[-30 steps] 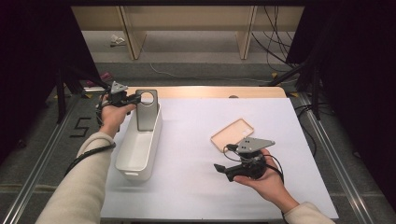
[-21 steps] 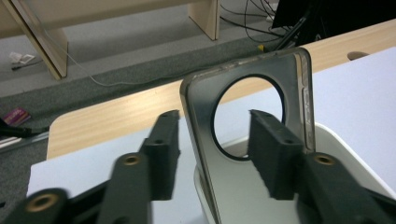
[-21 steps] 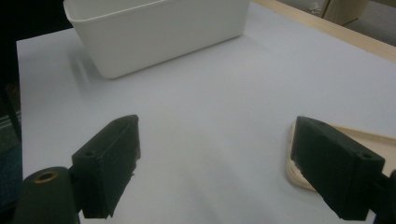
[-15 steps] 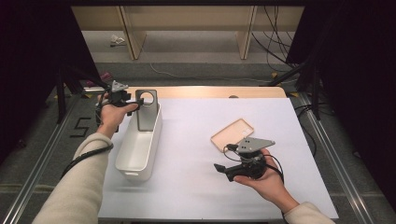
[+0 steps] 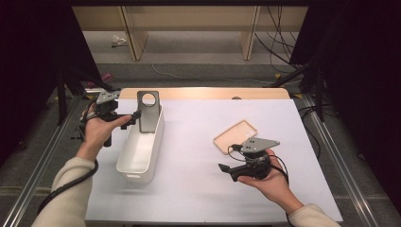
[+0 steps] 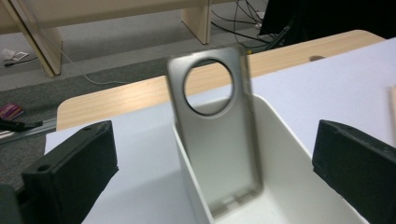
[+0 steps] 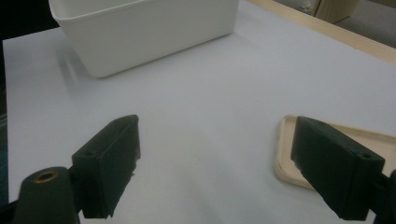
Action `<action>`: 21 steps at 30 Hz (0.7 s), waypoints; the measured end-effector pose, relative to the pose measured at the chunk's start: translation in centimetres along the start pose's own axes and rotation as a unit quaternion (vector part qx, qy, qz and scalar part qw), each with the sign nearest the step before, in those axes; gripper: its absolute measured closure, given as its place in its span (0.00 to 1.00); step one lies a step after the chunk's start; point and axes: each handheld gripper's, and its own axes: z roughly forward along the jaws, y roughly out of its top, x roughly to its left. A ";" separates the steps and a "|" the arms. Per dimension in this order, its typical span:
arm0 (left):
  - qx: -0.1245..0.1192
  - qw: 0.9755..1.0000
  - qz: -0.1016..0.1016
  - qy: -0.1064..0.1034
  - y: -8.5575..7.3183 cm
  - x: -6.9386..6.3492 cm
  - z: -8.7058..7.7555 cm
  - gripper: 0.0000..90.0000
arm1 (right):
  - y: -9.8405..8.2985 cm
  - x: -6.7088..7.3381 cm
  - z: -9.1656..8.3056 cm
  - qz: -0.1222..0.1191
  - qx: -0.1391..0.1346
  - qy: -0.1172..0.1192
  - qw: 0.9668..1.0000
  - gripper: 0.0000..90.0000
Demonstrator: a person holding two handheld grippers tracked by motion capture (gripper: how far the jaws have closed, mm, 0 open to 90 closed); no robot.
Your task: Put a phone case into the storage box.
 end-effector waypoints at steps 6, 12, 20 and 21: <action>-0.025 0.999 0.004 -0.034 -1.1 -2.6 -3.0 0.00 | 0.0 -0.4 0.0 0.004 -0.001 -0.007 1.000 0.18; -0.020 0.999 0.006 -0.049 -2.8 -5.7 -4.8 0.00 | 0.0 -0.8 -0.1 0.008 -0.002 -0.013 1.000 0.18; -0.040 0.996 0.017 -0.075 -5.5 -8.0 -6.2 0.00 | -0.2 -1.7 -0.5 0.016 -0.006 -0.020 1.000 0.18; -0.037 0.995 0.022 -0.084 -5.8 -8.3 -6.3 0.00 | -0.2 -1.8 -0.5 0.019 -0.006 -0.021 1.000 0.18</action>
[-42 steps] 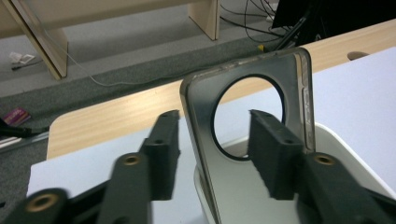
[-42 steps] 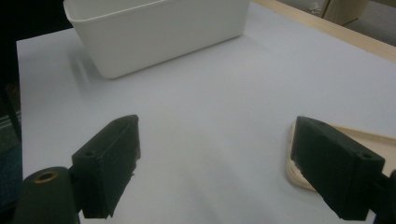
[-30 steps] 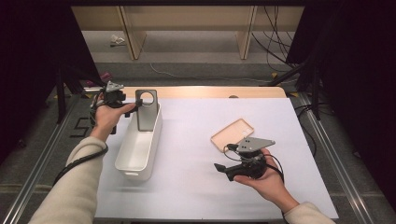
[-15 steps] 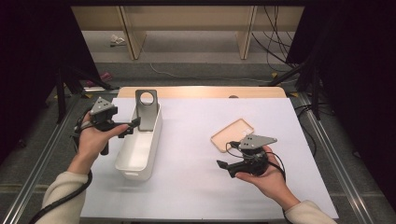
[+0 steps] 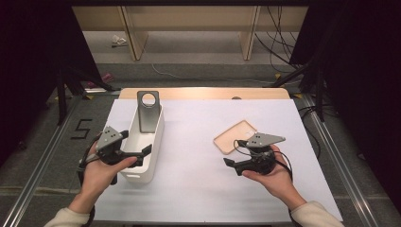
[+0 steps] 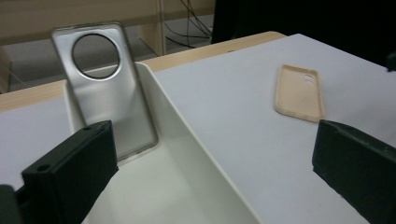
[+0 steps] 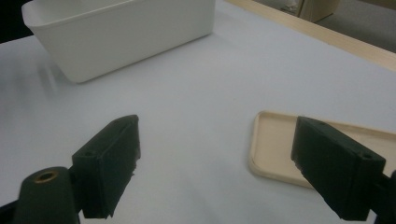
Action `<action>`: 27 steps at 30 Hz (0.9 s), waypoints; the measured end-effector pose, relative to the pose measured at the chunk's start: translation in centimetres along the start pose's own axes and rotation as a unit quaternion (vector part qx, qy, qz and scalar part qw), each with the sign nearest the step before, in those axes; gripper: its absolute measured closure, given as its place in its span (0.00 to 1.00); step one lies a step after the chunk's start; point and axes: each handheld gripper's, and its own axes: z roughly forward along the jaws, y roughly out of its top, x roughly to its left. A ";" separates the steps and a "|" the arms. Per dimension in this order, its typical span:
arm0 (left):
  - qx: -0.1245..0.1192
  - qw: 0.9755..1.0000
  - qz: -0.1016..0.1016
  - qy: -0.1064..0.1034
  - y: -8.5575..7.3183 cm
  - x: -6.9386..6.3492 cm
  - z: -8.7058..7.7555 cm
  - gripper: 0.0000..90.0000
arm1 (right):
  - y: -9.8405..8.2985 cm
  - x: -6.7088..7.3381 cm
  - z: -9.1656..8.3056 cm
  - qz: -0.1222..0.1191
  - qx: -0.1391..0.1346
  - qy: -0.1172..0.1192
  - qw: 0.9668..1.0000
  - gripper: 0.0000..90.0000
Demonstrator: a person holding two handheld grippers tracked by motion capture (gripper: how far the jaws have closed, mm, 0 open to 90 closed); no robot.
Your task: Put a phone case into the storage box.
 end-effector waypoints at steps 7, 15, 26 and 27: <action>0.000 0.999 0.019 -0.040 -1.5 -2.2 -0.2 0.00 | 0.0 -0.8 0.0 0.007 -0.003 -0.006 1.000 0.18; -0.013 0.999 0.017 -0.028 -1.8 -2.8 -0.2 0.01 | -0.1 -1.4 -0.1 0.018 -0.004 -0.011 1.000 0.18; -0.014 1.000 0.015 -0.022 -2.0 -2.7 -0.1 0.02 | 0.0 -1.5 -0.1 0.018 -0.002 -0.010 1.000 0.18; -0.014 1.000 0.017 -0.023 -2.0 -2.7 -0.1 0.02 | 0.0 -1.5 -0.1 0.020 -0.003 -0.011 1.000 0.18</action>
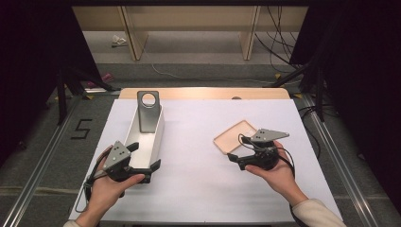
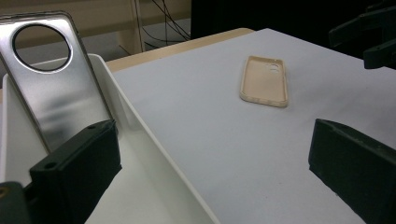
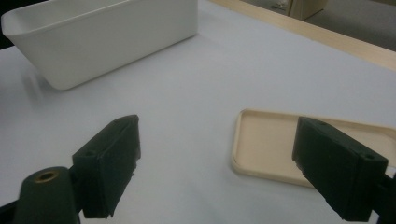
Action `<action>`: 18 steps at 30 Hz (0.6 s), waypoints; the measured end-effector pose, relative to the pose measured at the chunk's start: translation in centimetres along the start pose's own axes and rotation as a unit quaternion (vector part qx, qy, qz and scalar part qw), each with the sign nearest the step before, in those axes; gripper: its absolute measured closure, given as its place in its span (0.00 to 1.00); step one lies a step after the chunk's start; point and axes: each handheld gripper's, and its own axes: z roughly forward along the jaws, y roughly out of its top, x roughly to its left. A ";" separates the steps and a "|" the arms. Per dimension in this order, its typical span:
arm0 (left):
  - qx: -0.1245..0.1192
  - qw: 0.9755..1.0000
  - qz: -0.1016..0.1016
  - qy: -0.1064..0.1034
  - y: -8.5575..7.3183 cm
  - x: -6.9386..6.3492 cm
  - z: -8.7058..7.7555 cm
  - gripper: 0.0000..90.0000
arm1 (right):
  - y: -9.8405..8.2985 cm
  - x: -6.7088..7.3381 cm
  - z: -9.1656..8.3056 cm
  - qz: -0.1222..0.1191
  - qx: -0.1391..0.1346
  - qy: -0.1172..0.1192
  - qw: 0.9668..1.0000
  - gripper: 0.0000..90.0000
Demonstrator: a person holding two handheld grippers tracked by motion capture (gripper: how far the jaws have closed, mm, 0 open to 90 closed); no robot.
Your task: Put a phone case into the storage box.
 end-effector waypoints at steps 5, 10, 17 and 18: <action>0.000 1.000 0.001 0.000 -0.1 0.0 0.1 0.02 | 0.2 -0.3 0.6 0.006 0.010 -0.004 1.000 0.21; -0.005 1.000 0.011 0.003 -0.1 0.3 0.3 0.03 | 0.5 -0.4 1.3 0.004 0.018 -0.013 1.000 0.28; -0.013 1.000 0.028 0.002 -0.1 0.6 0.7 0.03 | 0.7 -0.7 1.4 0.009 0.016 -0.023 1.000 0.28; -0.013 0.999 0.030 0.003 -0.1 0.6 0.8 0.03 | 0.7 -0.8 1.5 0.009 0.018 -0.024 1.000 0.28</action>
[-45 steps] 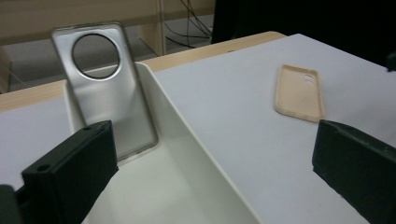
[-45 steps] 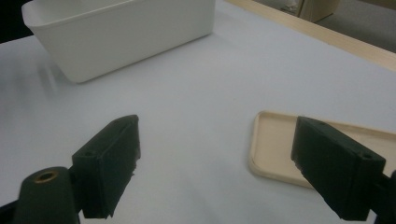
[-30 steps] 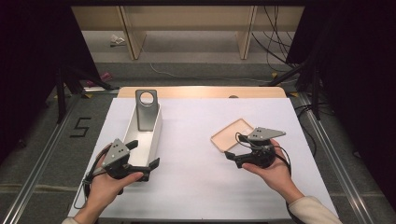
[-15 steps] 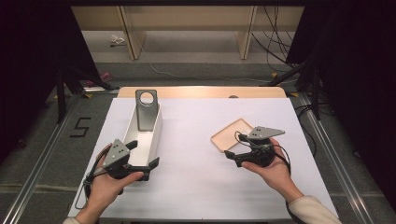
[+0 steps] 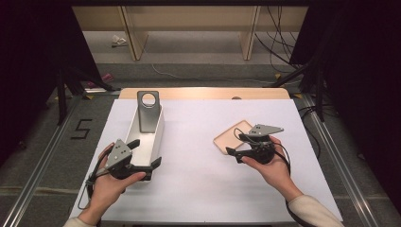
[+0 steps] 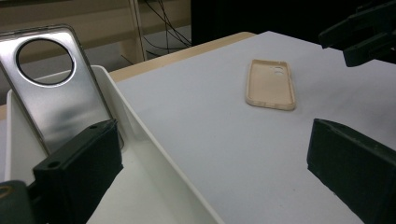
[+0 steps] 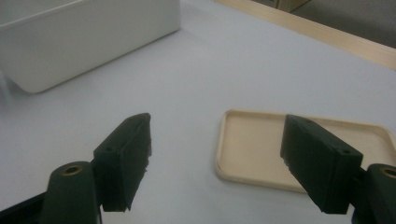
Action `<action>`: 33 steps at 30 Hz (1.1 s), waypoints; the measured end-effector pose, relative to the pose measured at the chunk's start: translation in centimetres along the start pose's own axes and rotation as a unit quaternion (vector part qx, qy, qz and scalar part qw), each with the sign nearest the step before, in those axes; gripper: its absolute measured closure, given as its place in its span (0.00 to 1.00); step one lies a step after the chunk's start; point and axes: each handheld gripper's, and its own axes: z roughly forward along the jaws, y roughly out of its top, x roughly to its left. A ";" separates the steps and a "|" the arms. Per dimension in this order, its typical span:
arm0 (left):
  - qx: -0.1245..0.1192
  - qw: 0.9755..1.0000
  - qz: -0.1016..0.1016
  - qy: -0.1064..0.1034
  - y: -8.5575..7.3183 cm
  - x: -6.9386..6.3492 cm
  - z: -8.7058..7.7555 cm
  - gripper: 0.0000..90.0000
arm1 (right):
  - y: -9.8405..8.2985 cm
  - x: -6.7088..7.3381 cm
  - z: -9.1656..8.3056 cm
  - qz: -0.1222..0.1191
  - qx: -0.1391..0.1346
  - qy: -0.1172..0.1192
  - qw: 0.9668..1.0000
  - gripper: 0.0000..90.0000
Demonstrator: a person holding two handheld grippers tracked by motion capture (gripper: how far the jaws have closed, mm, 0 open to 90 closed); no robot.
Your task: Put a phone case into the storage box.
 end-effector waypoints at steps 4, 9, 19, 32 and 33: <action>0.006 1.000 0.005 0.000 -0.2 0.1 0.1 0.03 | 0.1 -0.5 0.6 0.008 0.008 -0.012 1.000 0.32; 0.006 1.000 0.001 0.000 -0.3 0.1 0.1 0.03 | 0.4 -1.2 1.9 0.016 0.033 -0.015 0.999 0.59; 0.009 1.000 0.000 -0.002 -0.4 0.0 0.1 0.05 | 1.3 -1.2 5.2 0.018 0.123 -0.031 0.992 1.00; 0.011 1.000 -0.001 -0.004 -0.5 0.0 0.2 0.05 | 0.9 -1.8 7.0 0.036 0.183 -0.051 0.981 1.00; 0.011 1.000 -0.001 -0.004 -0.5 0.0 0.2 0.05 | 0.8 -1.9 7.0 0.036 0.186 -0.052 0.980 1.00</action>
